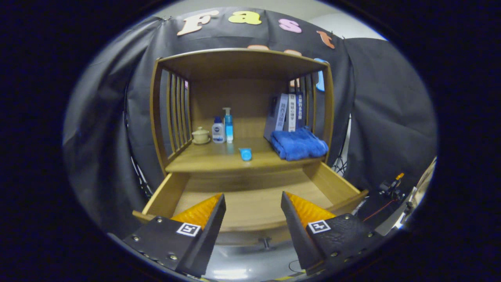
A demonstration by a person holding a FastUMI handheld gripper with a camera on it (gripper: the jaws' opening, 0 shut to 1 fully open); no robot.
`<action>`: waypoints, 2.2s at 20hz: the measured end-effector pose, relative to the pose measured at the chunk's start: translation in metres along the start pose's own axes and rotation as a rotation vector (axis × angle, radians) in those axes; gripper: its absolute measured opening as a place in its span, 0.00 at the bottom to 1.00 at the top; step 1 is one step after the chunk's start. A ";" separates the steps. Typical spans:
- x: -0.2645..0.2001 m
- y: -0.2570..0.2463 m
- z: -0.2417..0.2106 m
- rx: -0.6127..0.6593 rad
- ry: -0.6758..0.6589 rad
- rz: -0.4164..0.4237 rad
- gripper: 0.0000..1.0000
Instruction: Pull open the drawer, take out the items inside it, and place them on the countertop above the cabinet.
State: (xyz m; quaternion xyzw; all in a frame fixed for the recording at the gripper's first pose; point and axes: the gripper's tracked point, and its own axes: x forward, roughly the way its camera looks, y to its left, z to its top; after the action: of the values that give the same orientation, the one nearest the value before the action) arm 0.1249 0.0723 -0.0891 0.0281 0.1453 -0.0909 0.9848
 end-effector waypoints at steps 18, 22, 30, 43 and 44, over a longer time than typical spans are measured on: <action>0.032 -0.010 -0.055 -0.019 0.061 0.135 0.83; 0.044 -0.010 -0.050 -0.023 0.059 0.141 0.84; 0.093 -0.007 -0.034 -0.045 0.065 0.151 0.85; 0.164 0.012 -0.011 -0.069 0.071 0.147 0.84; 0.170 0.013 -0.009 -0.064 0.070 0.148 0.84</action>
State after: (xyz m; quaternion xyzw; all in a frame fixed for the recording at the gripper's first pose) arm 0.2845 0.0566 -0.1465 0.0106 0.1802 -0.0119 0.9835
